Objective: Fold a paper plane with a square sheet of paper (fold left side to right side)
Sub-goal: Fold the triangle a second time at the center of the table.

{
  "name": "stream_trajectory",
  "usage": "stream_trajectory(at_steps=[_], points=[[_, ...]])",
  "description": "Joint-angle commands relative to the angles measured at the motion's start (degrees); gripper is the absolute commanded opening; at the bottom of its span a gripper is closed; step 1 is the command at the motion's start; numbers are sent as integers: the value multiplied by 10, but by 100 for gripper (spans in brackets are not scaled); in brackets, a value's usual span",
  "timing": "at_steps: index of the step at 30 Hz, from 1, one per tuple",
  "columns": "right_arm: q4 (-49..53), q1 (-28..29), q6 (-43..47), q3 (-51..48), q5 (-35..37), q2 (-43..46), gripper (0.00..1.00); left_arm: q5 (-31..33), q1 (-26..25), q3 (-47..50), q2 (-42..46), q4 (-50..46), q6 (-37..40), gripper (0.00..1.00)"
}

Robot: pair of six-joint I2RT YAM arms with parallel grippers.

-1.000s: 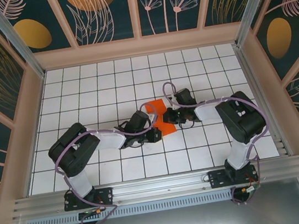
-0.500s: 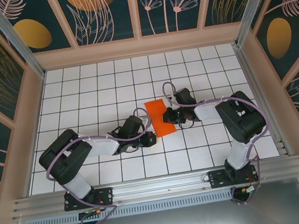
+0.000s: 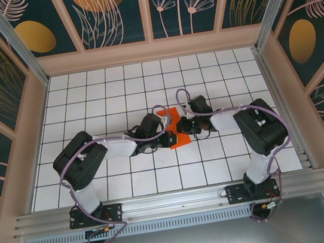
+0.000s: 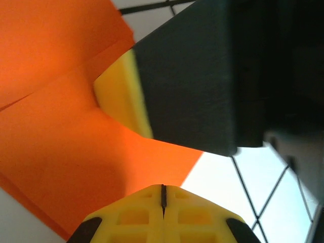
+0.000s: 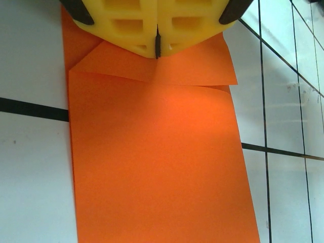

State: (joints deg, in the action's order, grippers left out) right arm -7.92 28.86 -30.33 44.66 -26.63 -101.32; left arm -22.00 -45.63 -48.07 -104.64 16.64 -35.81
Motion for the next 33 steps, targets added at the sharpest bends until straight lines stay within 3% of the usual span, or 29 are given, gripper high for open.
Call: stream_trajectory(at_steps=[1, 13, 27, 33], points=[[38, 7, 11, -1, 22, -22, 0, 9, 5, -20, -26, -14, 20, 6], [45, 7, 13, -1, 27, -21, 0, 16, 4, 28, -18, -40, 25, 5], [58, 3, 20, 9, 30, -27, 0, -14, 4, 93, 82, -98, 91, 5], [38, 3, 19, 16, 22, -5, 0, 24, 16, 84, 135, -112, 86, 5]])
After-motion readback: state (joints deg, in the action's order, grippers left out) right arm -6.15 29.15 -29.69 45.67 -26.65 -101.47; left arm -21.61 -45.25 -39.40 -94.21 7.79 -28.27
